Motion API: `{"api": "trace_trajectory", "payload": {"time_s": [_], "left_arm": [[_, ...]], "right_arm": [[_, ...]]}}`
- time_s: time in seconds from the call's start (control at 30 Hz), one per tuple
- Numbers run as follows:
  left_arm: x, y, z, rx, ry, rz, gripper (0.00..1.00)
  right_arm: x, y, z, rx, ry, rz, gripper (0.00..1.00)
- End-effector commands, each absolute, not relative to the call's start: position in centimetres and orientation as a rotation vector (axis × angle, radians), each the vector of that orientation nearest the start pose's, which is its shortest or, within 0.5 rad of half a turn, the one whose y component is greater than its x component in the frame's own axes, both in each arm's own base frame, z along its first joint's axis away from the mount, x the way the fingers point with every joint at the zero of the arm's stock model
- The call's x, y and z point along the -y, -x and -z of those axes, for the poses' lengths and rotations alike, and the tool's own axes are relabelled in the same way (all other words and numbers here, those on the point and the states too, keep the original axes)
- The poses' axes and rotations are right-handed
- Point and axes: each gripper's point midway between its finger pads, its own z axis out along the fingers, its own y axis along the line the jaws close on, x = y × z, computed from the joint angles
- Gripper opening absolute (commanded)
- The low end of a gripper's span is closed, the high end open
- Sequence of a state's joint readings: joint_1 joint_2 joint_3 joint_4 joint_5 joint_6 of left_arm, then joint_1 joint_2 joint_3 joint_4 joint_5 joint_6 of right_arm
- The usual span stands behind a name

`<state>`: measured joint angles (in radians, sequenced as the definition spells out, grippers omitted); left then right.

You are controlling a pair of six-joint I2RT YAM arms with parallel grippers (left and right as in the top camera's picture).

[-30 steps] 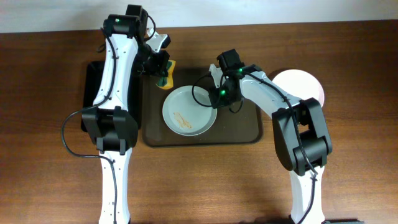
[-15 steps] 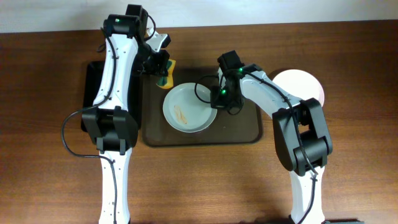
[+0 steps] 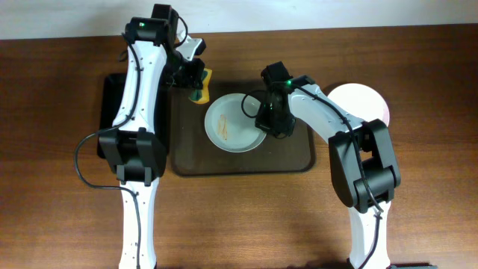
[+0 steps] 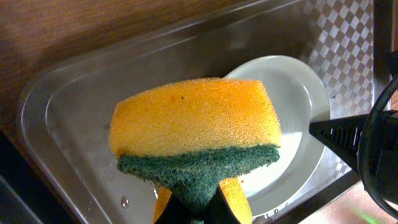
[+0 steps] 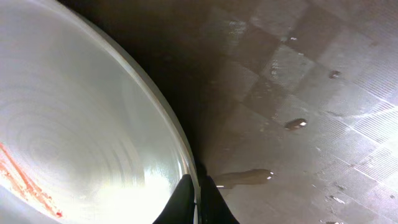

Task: Clean dirty plates on tray and stack at the side
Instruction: 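Drag the gripped plate toward the tray center with right gripper, then scrub the held plate with the sponge in left gripper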

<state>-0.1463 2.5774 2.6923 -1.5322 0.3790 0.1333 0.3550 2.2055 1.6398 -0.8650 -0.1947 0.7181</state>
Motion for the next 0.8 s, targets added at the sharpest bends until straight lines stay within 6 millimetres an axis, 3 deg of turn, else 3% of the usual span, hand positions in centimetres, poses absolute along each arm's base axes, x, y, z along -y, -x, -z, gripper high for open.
{"api": "trace_trajectory", "payload": {"time_s": [0.0, 0.1, 0.3, 0.4, 0.47, 0.57, 0.77], "left_arm": [[15.9, -49.9, -9.8, -2.910, -0.504, 0.569, 0.01], [17.5, -49.8, -7.7, -2.932, -0.531, 0.576, 0.01], [19.5, -48.7, -4.1, -3.007, -0.558, 0.588, 0.01], [20.1, -48.0, -2.8, -3.043, -0.576, 0.583, 0.01], [19.6, -47.9, -1.7, -3.084, -0.551, 0.472, 0.01], [19.0, -48.2, -1.0, -3.095, -0.531, 0.334, 0.01], [22.1, -48.0, -0.7, -3.053, -0.587, 0.336, 0.01]], "right_arm": [[-15.5, -40.3, 1.6, -3.016, -0.874, -0.171, 0.04], [-16.5, -40.8, 1.5, -3.006, -0.854, -0.236, 0.04], [-15.8, -42.1, 1.4, -2.973, -0.856, -0.279, 0.04], [-15.3, -43.2, 1.0, -2.964, -0.854, -0.408, 0.04], [-15.1, -44.1, 0.6, -2.955, -0.801, -0.518, 0.04], [-14.9, -44.3, 0.5, -2.958, -0.767, -0.553, 0.04], [-16.1, -43.8, 0.5, -2.979, -0.695, -0.556, 0.04]]}}
